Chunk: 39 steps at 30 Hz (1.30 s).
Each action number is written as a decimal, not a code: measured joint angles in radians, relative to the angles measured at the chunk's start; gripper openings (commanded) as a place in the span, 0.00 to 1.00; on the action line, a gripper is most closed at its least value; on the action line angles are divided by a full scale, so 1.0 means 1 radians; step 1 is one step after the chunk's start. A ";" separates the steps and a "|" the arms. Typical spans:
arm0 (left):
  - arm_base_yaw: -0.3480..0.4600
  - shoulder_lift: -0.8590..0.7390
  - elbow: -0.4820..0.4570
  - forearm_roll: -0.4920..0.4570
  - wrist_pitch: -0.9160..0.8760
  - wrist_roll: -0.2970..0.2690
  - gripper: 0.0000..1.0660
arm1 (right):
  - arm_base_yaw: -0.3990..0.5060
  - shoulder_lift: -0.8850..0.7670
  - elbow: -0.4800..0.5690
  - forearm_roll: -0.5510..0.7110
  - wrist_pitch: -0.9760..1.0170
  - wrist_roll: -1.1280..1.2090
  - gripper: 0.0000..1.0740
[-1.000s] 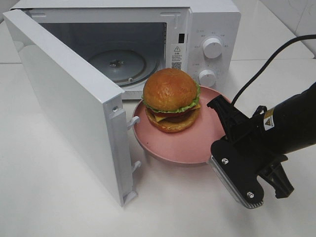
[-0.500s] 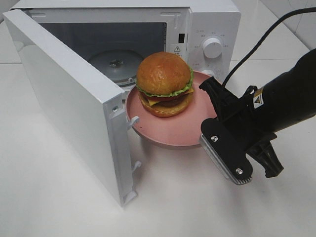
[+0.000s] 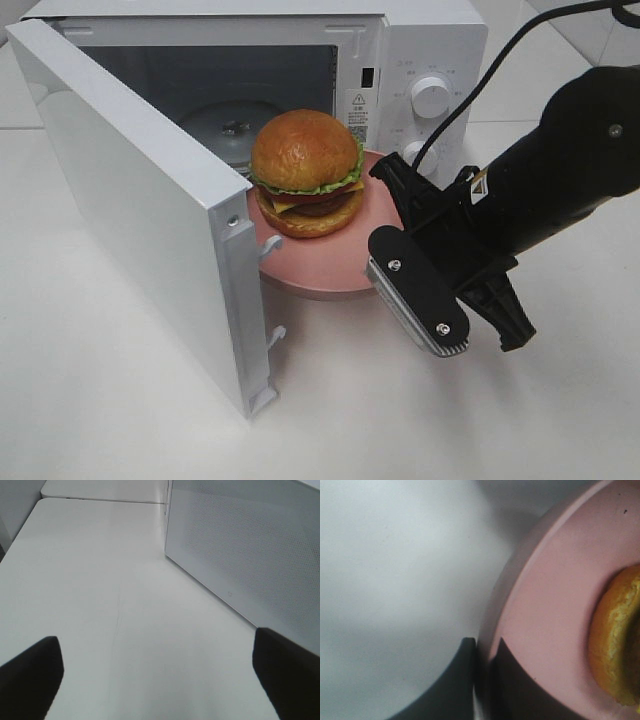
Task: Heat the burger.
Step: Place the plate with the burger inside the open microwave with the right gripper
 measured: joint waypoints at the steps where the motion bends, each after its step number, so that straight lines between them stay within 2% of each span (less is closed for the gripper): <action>1: 0.000 0.000 0.000 0.000 0.000 0.000 0.91 | 0.000 0.006 -0.008 0.017 0.008 -0.014 0.00; 7: 0.000 0.000 0.000 0.000 0.000 0.000 0.91 | 0.000 0.057 -0.059 0.053 0.021 -0.052 0.00; 39: 0.000 0.000 0.000 0.000 0.000 0.000 0.91 | 0.000 0.227 -0.335 0.055 0.175 -0.046 0.00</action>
